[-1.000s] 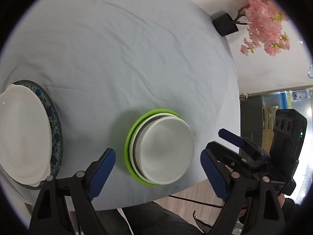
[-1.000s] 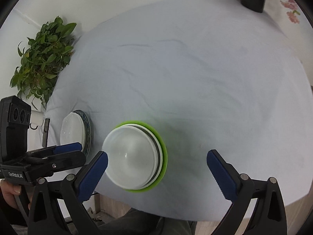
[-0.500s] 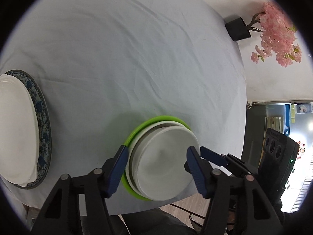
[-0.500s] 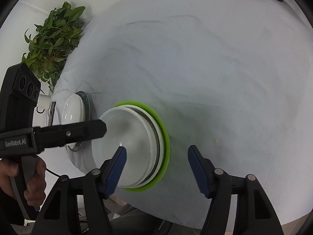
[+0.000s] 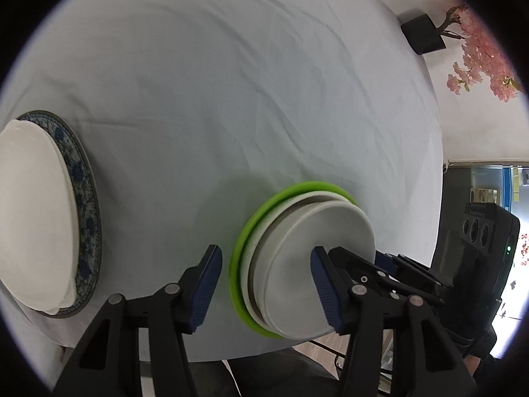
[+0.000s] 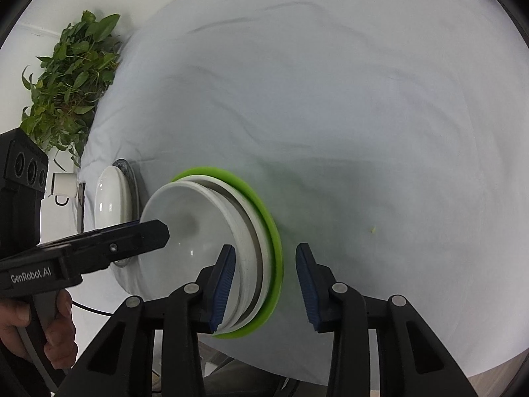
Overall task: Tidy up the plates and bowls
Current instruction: 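Grasp the green bowl stack rim with both tools and lift, then carry the bowl stack over the plate stack and lower it on top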
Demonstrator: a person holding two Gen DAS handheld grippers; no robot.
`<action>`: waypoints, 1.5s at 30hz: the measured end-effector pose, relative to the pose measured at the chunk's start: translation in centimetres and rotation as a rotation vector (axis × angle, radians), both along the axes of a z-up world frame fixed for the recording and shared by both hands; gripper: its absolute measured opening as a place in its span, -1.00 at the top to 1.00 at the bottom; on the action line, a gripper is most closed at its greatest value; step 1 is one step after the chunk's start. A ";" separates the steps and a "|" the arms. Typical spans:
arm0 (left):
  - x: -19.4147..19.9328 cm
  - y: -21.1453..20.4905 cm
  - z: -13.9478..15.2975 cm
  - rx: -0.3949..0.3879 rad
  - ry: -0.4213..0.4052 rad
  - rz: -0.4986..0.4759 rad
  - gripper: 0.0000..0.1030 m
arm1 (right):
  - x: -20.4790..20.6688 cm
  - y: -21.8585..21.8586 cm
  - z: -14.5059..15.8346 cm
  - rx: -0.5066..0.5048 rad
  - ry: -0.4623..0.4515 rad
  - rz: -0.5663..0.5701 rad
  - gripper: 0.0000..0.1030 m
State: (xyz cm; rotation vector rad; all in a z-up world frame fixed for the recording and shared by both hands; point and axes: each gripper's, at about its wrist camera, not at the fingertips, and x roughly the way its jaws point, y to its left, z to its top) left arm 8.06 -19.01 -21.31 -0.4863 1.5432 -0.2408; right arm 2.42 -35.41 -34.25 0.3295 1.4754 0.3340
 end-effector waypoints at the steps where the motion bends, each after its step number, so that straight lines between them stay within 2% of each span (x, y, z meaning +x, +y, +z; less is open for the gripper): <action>1: 0.0 -0.2 -0.2 -0.002 0.004 -0.008 0.09 | -0.1 -0.1 -0.2 0.004 0.006 -0.004 0.43; 2: 0.0 -0.3 -0.4 0.006 0.010 -0.017 0.20 | -0.2 0.1 -0.4 0.008 0.011 -0.004 0.45; 8: 0.2 -1.0 -1.1 0.041 0.018 -0.024 0.50 | -0.5 0.5 -1.3 0.003 0.027 -0.014 0.57; 17: 0.4 -2.0 -0.3 0.088 -0.032 -0.066 0.60 | -0.5 0.5 -1.9 -0.004 0.054 -0.056 0.62; 22: 0.2 -2.4 0.6 0.078 -0.058 -0.064 0.61 | -0.6 -0.1 -1.2 -0.007 0.056 -0.075 0.61; 26: 0.1 -2.6 2.5 0.072 -0.098 -0.058 0.61 | -0.4 -0.7 0.9 -0.016 0.024 -0.082 0.61; 35: -0.2 -1.6 7.7 0.090 -0.161 -0.043 0.61 | 0.6 -1.4 8.1 -0.028 -0.064 -0.096 0.61; 41: -0.4 0.7 10.9 0.104 -0.191 -0.030 0.61 | 1.3 0.8 13.1 -0.034 -0.102 -0.094 0.62; 45: -1.0 4.9 12.0 0.102 -0.213 0.007 0.61 | 2.0 4.3 15.8 -0.030 -0.121 -0.075 0.62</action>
